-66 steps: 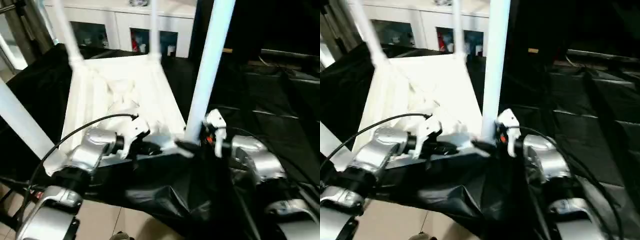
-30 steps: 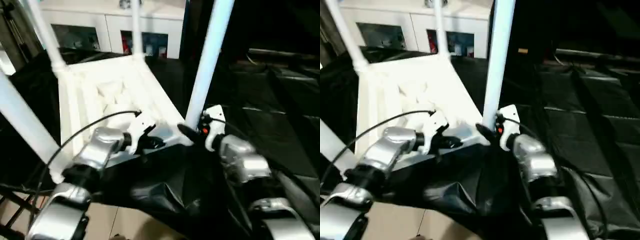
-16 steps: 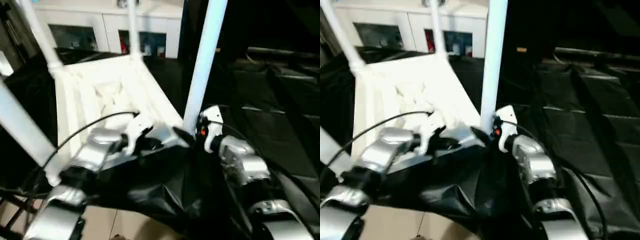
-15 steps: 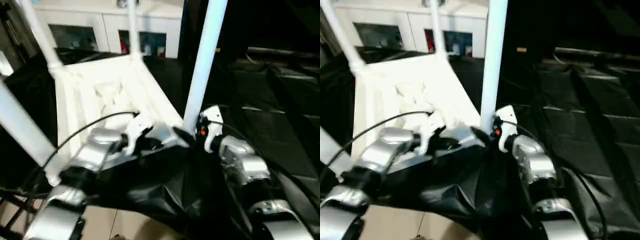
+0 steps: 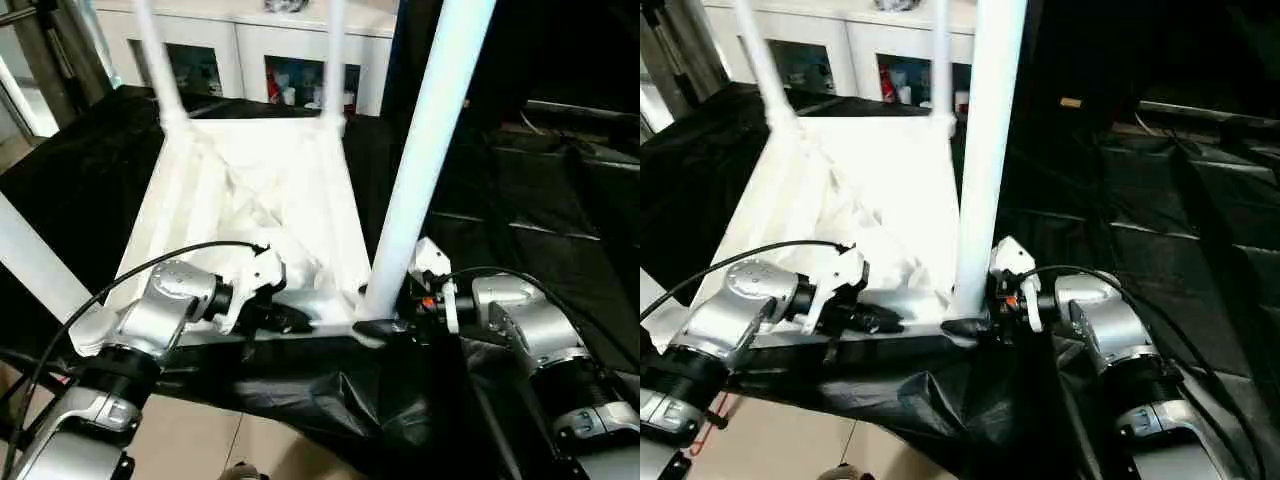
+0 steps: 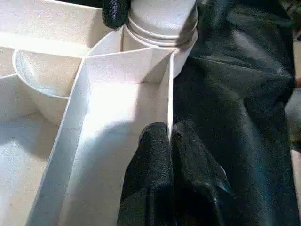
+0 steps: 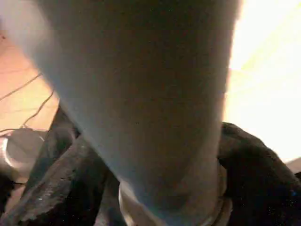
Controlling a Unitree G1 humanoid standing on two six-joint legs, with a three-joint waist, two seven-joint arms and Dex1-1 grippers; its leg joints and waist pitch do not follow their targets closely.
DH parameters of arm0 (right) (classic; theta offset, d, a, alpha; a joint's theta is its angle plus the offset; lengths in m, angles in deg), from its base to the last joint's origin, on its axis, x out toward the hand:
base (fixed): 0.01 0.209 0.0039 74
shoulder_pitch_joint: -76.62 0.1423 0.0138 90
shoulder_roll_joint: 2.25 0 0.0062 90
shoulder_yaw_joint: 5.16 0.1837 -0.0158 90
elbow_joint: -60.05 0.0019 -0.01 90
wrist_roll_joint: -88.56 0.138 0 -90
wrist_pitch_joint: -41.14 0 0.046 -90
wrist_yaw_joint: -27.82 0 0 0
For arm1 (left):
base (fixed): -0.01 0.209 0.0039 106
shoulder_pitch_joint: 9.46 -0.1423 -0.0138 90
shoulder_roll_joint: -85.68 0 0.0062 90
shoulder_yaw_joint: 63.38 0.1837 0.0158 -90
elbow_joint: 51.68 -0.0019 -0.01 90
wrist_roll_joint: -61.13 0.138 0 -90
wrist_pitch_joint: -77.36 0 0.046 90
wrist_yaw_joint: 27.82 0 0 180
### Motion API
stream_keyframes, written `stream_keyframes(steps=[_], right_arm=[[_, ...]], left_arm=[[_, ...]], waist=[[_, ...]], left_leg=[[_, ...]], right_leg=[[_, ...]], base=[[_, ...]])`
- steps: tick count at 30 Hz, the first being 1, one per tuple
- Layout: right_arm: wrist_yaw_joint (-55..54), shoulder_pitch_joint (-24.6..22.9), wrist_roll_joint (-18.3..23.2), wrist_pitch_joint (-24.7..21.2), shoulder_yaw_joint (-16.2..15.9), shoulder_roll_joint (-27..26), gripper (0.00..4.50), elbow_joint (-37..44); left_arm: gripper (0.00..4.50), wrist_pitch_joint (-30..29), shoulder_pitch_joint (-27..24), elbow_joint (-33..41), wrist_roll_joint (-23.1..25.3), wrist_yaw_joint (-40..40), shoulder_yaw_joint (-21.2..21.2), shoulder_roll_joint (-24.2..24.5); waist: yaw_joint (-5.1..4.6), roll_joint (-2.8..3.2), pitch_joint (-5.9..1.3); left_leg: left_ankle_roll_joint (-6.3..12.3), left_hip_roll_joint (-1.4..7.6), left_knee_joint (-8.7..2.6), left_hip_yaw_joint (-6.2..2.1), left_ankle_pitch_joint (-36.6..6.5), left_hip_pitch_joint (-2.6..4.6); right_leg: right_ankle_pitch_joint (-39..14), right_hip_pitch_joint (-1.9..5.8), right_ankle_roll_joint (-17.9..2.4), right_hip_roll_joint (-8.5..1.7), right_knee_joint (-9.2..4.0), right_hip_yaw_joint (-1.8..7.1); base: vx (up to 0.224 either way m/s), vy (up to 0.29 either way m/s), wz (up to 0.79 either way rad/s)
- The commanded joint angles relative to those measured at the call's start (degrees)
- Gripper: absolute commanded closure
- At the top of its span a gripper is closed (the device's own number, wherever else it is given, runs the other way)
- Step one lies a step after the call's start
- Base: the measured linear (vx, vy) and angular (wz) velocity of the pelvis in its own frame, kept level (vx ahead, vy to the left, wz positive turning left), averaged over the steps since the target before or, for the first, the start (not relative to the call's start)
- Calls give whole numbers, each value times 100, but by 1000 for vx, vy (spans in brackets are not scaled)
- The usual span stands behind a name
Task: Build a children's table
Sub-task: Rotate leg to tighten
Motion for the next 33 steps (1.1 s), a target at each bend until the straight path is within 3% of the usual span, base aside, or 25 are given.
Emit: stream_keyframes(steps=[1,7,10,13,15,16,17,18,20,22,23,26,27,31,32,33], right_arm=[[176,-20,51,-64,-179,-57,128,115],[205,-110,111,-162,-244,-86,176,252],[-280,-152,53,-116,-132,-280,178,151],[-826,-128,-66,-108,-25,-475,185,-22],[-2267,30,-335,-79,234,-993,188,-590],[-2267,30,-335,-79,234,-993,190,-590],[-2779,122,-323,-106,392,-1223,190,-824],[-3417,261,-273,-164,586,-1557,192,-1152],[-3577,297,-263,-158,623,-1648,192,-1237],[-4081,415,-291,-92,682,-1965,193,-1459],[-4154,432,-303,-72,682,-2022,193,-1490],[-4309,532,-485,431,572,-2357,193,-1645],[-4265,530,-481,459,565,-2360,137,-1636],[-3483,446,-187,428,629,-2223,117,-1320],[-3483,446,-187,428,629,-2223,93,-1320],[-3199,386,-275,522,444,-1989,85,-1172]], left_arm=[[450,47,41,261,-225,122,70,-119],[450,33,38,262,-208,125,108,-133],[450,-10,153,80,-101,-386,20,-305],[450,-44,261,-85,-14,-804,-70,-462],[450,-147,503,-400,117,-1532,-192,-797],[450,-147,503,-400,117,-1532,-192,-797],[450,-172,564,-473,145,-1691,-206,-888],[450,-249,720,-638,201,-2094,-230,-1141],[450,-267,769,-690,215,-2234,-233,-1222],[450,-303,923,-855,224,-2606,-280,-1471],[450,-299,945,-879,225,-2654,-286,-1511],[450,-268,1067,-967,213,-2776,-295,-1767],[450,-260,1067,-964,209,-2763,-291,-1772],[450,-161,934,-753,116,-2313,-222,-1674],[450,-161,934,-753,116,-2313,-222,-1674],[450,-134,877,-719,94,-2149,-195,-1550]], waist=[[-12,-22,-377],[2,-13,-387],[-2,-11,-381],[-20,-27,-354],[-80,-29,-311],[-107,-39,-319],[-156,-49,-323],[-203,-4,-304],[-251,-14,-301],[-277,-10,-311],[-292,48,-306],[-319,20,-325],[-317,20,-332],[-306,13,-336],[-300,20,-349],[-293,15,-345]], left_leg=[[286,168,-345,-43,-1114,31],[277,162,-339,-44,-1052,23],[246,163,-340,-43,-1088,27],[180,142,-351,-48,-1257,43],[39,108,-368,-69,-1549,101],[11,90,-362,-71,-1565,103],[0,85,-379,-102,-1515,52],[-17,81,-387,-111,-1599,52],[-30,62,-371,-132,-1767,76],[32,69,-360,-120,-1786,117],[28,61,-370,-142,-1860,116],[72,77,-393,-144,-1882,80],[96,87,-403,-142,-1829,71],[189,100,-411,-126,-1713,56],[199,105,-408,-122,-1644,48],[220,104,-402,-113,-1602,46]], right_leg=[[-1487,300,-1062,-438,-448,280],[-1280,313,-1108,-435,-427,275],[-1389,302,-1073,-439,-439,278],[-1817,293,-960,-443,-495,273],[-2661,236,-723,-454,-602,252],[-2800,241,-671,-450,-603,246],[-2961,291,-572,-472,-619,230],[-3150,256,-484,-463,-662,211],[-3443,251,-366,-469,-718,171],[-3263,193,-424,-460,-725,205],[-3234,214,-483,-451,-715,174],[-3027,243,-516,-455,-716,170],[-2855,252,-576,-455,-693,185],[-2434,272,-755,-454,-644,227],[-2296,286,-811,-462,-624,237],[-2220,287,-843,-463,-620,244]], base=[[0,0,0],[0,0,0],[0,0,0],[0,0,0],[0,0,0],[0,0,0],[-56,0,-7],[-56,0,-7],[-29,3,-6],[0,0,0],[0,0,0],[0,0,0],[0,0,0],[0,0,0],[0,0,0],[0,0,0]])
